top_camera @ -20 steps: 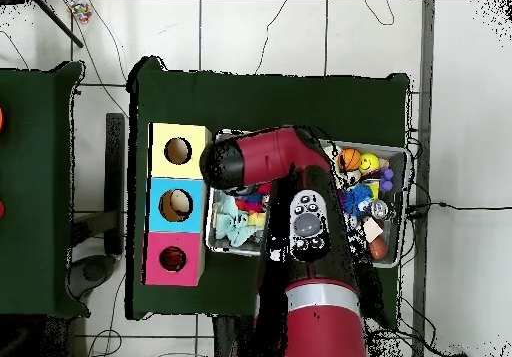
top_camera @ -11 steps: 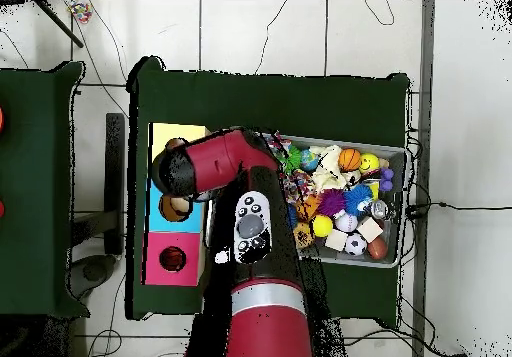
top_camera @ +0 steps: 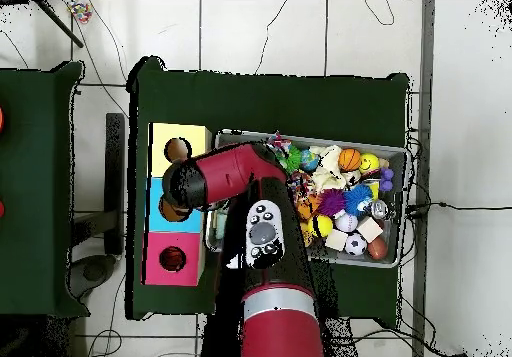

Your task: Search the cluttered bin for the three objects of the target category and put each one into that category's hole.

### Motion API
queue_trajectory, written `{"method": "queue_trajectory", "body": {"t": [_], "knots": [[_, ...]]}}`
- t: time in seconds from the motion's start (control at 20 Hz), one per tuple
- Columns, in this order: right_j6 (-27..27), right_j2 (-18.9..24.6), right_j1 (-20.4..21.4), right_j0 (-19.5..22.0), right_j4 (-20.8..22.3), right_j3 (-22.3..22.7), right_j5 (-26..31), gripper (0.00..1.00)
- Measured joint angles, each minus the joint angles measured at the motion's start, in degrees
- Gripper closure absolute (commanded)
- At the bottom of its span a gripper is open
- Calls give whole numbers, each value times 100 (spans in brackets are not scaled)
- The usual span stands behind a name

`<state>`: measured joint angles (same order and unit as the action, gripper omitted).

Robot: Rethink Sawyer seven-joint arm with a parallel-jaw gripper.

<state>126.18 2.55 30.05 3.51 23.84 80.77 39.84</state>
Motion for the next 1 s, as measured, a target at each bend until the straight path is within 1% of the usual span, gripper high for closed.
{"method": "queue_trajectory", "body": {"t": [0.25, 0.45, 0.65, 0.75, 0.95, 1.0], "knots": [[0, -8, 27, 308, 3, 220, -303, 0], [0, -107, -84, 335, 2, 239, -496, 0], [0, -285, -276, 157, 1, 236, -648, 0], [0, -431, -406, -89, 1, 235, -699, 0], [1, -577, -461, -337, 3, 214, -700, 0], [1, -676, -464, -432, 0, 193, -699, 0]]}}
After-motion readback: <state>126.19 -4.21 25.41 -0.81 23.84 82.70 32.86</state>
